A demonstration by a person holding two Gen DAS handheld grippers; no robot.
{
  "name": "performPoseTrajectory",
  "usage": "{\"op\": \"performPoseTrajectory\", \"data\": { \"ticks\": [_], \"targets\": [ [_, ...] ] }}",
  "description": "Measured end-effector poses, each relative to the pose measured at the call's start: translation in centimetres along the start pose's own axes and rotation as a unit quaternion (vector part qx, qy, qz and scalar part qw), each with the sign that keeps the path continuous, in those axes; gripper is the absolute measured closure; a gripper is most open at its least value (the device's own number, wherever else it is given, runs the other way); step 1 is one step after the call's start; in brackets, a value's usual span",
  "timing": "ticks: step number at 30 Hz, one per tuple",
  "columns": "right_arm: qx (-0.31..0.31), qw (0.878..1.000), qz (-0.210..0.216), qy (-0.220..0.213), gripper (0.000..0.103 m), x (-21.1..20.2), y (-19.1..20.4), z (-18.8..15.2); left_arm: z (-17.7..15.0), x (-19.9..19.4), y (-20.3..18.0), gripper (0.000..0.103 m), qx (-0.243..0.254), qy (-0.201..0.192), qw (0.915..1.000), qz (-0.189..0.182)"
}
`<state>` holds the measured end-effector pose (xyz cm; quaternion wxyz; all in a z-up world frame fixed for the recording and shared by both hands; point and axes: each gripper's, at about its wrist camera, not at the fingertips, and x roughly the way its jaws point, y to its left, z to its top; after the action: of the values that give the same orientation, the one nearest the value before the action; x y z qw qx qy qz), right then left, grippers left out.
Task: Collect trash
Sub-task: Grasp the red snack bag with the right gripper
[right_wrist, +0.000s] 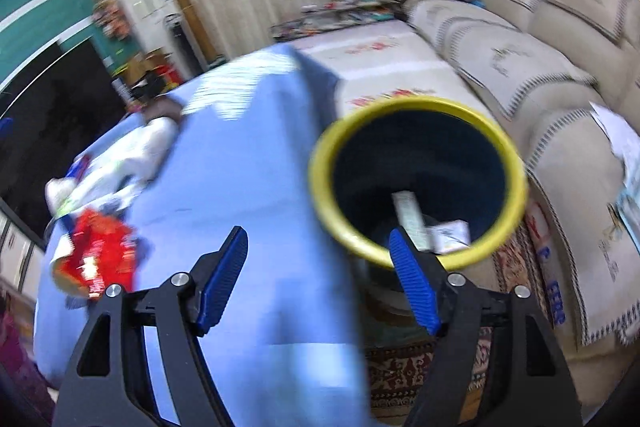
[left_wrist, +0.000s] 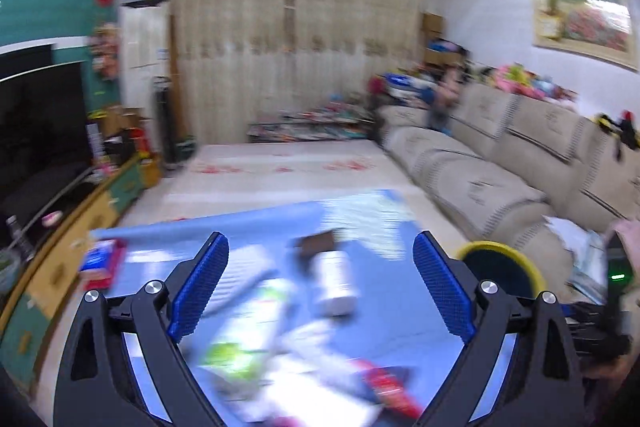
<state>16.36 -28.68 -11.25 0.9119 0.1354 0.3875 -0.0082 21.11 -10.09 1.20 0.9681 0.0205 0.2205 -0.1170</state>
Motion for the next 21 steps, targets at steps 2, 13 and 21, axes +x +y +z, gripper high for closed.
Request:
{"op": "performPoseTrajectory", "data": {
  "ticks": [2,13,21],
  "targets": [
    [-0.031,0.999,0.027,-0.014,0.034,-0.8,3.0,0.1,-1.3,-0.1,3.7,0.011,-0.008,-0.003,0.999,0.044],
    [-0.205,0.972,0.113,0.001,0.034,-2.1,14.7,-2.7,-7.7,2.5,15.5,0.011,-0.089,0.024,0.9886,0.119],
    [-0.246,0.966,0.076,0.027,0.048,2.1,17.6,-4.8,-7.9,2.6,14.6,0.011,-0.103,0.014,0.9866,0.126]
  ]
}}
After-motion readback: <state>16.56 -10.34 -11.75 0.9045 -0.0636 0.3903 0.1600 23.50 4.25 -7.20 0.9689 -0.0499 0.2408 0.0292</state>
